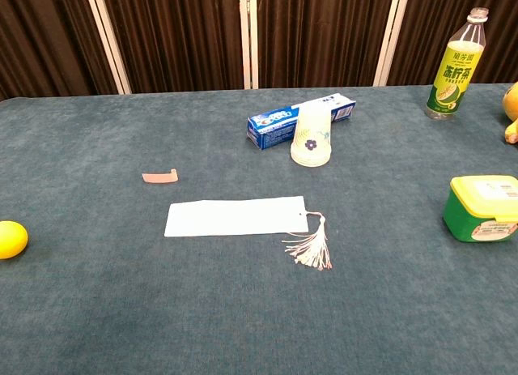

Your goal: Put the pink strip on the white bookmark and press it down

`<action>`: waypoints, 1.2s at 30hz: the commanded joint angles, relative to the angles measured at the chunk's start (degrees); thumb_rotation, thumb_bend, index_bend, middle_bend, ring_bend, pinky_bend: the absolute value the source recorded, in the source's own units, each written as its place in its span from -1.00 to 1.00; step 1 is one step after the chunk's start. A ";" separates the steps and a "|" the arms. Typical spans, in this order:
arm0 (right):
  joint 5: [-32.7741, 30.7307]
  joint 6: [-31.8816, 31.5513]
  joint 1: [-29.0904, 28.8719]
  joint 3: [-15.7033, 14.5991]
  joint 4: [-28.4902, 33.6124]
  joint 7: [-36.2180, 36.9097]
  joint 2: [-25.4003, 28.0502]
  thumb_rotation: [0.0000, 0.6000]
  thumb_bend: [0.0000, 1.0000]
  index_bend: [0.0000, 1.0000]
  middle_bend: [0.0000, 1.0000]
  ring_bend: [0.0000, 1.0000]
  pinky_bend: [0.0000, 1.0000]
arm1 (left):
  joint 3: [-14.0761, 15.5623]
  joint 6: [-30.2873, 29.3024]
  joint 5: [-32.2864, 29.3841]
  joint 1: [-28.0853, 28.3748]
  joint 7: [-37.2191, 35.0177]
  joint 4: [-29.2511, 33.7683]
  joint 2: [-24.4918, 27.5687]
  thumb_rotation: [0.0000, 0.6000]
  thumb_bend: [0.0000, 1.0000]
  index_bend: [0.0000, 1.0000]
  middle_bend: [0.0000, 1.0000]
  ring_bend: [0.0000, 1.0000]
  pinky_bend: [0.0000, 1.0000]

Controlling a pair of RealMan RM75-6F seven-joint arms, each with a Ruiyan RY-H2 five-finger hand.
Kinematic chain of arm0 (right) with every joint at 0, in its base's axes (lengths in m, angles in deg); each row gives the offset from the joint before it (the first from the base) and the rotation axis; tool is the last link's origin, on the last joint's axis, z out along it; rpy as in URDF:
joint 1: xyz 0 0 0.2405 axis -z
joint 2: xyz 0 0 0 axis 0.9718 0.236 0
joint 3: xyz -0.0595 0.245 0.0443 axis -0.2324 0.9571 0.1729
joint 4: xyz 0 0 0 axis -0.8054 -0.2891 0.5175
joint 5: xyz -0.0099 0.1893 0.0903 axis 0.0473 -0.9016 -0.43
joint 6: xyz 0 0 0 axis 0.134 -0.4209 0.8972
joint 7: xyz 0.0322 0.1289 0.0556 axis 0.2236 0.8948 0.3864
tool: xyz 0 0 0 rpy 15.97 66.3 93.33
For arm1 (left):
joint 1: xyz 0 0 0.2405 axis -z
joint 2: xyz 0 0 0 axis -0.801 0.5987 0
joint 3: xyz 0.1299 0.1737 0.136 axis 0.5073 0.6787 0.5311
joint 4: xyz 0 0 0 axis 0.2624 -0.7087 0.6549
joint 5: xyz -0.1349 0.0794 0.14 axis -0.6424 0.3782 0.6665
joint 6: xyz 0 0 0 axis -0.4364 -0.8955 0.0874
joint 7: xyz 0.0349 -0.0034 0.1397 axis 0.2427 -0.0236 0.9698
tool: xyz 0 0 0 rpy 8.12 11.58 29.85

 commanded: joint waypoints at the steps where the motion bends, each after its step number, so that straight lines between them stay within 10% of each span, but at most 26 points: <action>1: -1.59 0.92 -0.24 0.53 -0.05 0.15 0.01 1.00 -1.00 -0.83 -1.00 -1.00 -1.00 | -4.06 9.82 -6.46 7.76 5.20 0.47 -2.65 1.00 -0.99 -0.40 -1.00 -1.00 -1.00; 8: -4.15 2.15 -0.68 1.45 -0.39 -0.72 -0.30 1.00 -1.00 -0.82 -1.00 -1.00 -1.00 | -8.05 17.31 -13.69 16.32 11.78 -4.56 -10.36 1.00 -0.44 -0.14 -1.00 -1.00 -1.00; 36: -10.49 5.84 -1.81 3.26 -3.78 -0.93 -1.76 1.00 -1.00 -0.80 -1.00 -1.00 -1.00 | -9.00 31.19 -31.58 32.72 20.35 -29.65 -31.72 1.00 -0.18 -0.07 -1.00 -1.00 -1.00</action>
